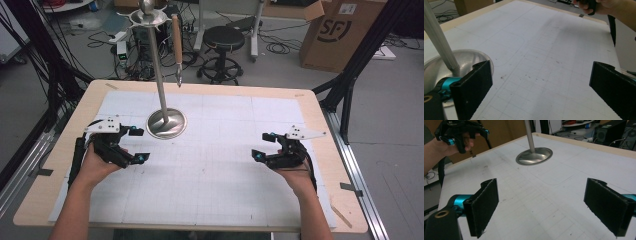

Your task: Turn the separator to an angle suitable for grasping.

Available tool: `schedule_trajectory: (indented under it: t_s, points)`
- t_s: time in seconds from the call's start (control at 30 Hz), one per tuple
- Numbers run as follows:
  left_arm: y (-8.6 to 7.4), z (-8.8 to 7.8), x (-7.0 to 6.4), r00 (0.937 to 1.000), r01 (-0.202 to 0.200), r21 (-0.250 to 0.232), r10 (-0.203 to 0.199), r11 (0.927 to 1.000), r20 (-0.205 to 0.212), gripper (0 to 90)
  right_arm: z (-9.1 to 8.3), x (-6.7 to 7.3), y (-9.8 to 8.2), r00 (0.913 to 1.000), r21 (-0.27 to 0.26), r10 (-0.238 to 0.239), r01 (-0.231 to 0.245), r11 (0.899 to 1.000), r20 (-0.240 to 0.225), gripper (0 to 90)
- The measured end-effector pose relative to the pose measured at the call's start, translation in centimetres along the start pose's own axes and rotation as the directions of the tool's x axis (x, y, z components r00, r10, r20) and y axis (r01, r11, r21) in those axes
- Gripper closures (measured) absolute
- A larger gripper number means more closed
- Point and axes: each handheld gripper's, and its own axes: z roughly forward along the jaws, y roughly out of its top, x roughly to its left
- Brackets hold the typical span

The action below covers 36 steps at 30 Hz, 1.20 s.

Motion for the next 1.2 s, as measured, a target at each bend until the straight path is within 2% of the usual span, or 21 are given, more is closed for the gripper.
schedule_trajectory:
  t_s: [0.6,1.2]
  points:
    - [-0.04,0.19,0.18,1.0,-0.001,0.0,0.001,1.0,0.0,5.3,0.07,-0.1,-0.11,1.0,0.008,0.003,-0.003,1.0,0.0,11.5]
    - [-0.06,0.34,0.34,1.0,-0.001,-0.011,0.001,0.9999,0.006,5.3,0.45,-0.58,-0.43,0.9996,0.026,0.027,-0.027,0.999,0.0,11.5]
